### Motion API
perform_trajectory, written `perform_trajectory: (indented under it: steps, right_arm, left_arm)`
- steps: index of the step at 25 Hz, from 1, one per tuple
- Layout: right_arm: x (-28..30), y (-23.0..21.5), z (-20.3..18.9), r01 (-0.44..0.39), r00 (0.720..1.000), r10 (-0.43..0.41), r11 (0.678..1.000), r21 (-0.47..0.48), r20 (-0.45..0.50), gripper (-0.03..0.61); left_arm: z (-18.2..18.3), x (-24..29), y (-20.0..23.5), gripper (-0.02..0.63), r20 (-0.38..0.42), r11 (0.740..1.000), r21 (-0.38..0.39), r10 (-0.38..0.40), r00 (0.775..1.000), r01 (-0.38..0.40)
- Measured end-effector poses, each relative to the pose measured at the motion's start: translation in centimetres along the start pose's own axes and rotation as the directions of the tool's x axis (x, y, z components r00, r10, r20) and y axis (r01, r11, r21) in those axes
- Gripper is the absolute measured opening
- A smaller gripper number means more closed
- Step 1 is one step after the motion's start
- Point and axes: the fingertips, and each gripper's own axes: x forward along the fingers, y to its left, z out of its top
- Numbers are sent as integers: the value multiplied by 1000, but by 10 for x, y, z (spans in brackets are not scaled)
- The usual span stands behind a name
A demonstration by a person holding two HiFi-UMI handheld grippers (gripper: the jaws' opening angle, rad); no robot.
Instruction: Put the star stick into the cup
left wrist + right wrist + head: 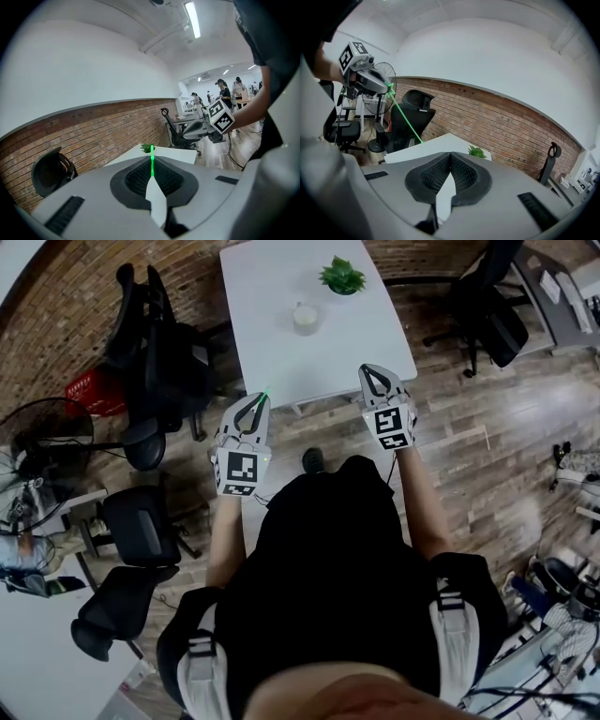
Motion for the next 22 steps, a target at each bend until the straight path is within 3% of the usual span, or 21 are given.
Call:
perform_trajectory:
  steps: [12,22]
  right_arm:
    - [33,-17,-4,14,998,-11,999,48,-59,-2]
    - [81,-47,-1,-39,999,40,999,36,-34,-2]
  left_arm:
    - [7,34,28,29,-20,999,16,-34,999,35]
    - [18,79,43,29,-43,1000,-3,-13,999,13]
